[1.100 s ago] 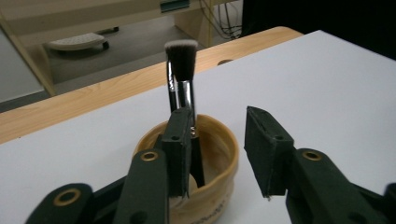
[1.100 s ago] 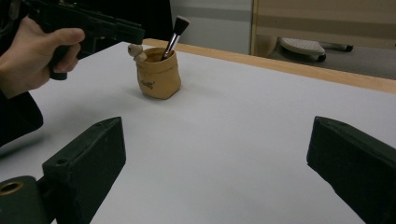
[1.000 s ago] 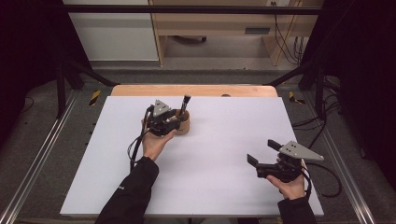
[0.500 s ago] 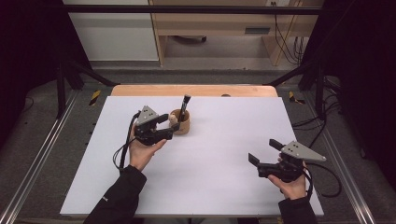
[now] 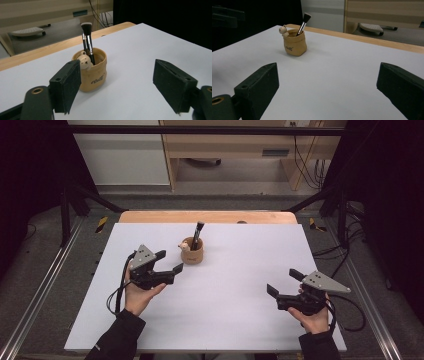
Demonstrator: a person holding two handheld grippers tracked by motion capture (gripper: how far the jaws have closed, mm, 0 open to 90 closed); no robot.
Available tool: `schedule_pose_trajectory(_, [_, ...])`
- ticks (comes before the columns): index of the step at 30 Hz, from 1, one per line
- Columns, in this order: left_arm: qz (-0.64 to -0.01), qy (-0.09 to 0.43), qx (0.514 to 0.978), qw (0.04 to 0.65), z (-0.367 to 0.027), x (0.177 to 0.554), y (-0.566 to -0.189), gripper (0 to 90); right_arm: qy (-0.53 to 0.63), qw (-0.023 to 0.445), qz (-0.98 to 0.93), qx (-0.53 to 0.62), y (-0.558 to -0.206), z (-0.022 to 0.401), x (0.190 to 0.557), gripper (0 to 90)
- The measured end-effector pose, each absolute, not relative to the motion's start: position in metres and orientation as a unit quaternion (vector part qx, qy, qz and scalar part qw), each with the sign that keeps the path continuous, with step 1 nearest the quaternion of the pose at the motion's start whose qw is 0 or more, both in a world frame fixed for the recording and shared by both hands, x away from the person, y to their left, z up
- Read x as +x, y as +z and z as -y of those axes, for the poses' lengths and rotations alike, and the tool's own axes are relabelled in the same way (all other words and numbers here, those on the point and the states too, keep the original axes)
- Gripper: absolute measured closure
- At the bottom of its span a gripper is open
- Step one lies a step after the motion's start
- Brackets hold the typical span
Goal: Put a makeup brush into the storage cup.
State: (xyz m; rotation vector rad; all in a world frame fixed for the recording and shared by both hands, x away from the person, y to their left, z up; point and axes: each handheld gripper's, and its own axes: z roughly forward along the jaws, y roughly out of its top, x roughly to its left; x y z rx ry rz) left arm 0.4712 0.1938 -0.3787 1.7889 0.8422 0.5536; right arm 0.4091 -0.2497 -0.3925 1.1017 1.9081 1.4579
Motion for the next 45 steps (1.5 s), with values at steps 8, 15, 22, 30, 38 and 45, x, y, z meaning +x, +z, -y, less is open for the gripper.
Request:
schedule_pose_trajectory(8, [-0.362,0.238,0.739,0.517,-0.214,0.457,-0.383,16.1,0.535,0.248,-0.699,0.405,-0.392,0.251,0.409,4.8])
schedule_pose_trajectory(15, [-0.374,0.242,0.728,0.521,-0.234,0.449,-0.386,13.6,0.535,0.248,-0.698,0.406,-0.392,0.252,0.408,4.6])
schedule_pose_trajectory(22, [-0.384,0.25,0.722,0.519,-0.25,0.443,-0.389,11.9,0.532,0.248,-0.7,0.406,-0.393,0.253,0.409,4.5])
schedule_pose_trajectory(30, [-0.389,0.253,0.722,0.514,-0.267,0.434,-0.393,9.7,0.531,0.246,-0.701,0.407,-0.394,0.251,0.409,4.5])
schedule_pose_trajectory(38, [-0.4,0.26,0.714,0.512,-0.283,0.423,-0.397,8.5,0.528,0.246,-0.703,0.408,-0.395,0.251,0.409,4.1])
schedule_pose_trajectory(45, [-0.41,0.261,0.707,0.514,-0.297,0.418,-0.401,8.2,0.526,0.245,-0.703,0.41,-0.397,0.251,0.409,4.0])
